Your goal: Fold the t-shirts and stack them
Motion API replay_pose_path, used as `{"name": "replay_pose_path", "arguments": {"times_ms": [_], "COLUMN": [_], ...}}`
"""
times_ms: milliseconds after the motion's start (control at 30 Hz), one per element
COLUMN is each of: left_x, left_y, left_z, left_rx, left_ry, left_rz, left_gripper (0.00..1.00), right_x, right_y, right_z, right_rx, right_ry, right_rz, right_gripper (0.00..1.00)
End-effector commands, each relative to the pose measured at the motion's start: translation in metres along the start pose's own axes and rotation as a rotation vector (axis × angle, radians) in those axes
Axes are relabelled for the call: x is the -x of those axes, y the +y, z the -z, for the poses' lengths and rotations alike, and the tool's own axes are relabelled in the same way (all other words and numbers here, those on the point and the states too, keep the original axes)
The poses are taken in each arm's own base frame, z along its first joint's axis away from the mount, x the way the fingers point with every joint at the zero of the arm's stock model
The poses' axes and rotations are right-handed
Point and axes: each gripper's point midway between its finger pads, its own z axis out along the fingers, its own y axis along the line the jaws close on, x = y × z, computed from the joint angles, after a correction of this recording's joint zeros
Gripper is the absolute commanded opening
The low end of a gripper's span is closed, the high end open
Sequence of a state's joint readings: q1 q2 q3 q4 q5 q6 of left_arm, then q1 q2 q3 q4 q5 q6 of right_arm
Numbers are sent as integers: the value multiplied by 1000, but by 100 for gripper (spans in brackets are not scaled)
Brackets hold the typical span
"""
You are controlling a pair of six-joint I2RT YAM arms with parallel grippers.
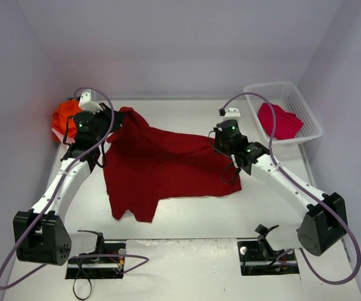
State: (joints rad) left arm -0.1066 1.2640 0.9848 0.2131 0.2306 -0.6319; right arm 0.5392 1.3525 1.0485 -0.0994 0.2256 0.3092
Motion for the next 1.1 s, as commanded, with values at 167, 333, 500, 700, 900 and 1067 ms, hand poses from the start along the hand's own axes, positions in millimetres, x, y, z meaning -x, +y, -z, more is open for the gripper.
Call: {"name": "replay_pose_path", "arguments": {"times_ms": [167,333,500,700,900,1067], "left_x": [10,-10,-20,-41,-67,-66], "left_y": [-13,-13,-16,-14,3,15], "left_z": [14,11,17,34,56,79], "left_rx": [-43,-40,-36,-8,79,125], "left_ry": [-70,-22,-14,5,30,-35], "left_rz": [10,17,17,45,87,148], "left_gripper": [0,0,0,0,9,51], "right_x": [-6,-24,-39,-60,-77,-68], "right_y": [-4,-2,1,5,4,-1], "right_z": [18,13,10,14,19,23], "right_rx": [-20,-32,-33,-33,-73,-102], "right_ry": [-46,-10,21,54,72,37], "right_rz": [-75,-71,-84,-137,-181,-188], "right_gripper": [0,0,1,21,77,88]}}
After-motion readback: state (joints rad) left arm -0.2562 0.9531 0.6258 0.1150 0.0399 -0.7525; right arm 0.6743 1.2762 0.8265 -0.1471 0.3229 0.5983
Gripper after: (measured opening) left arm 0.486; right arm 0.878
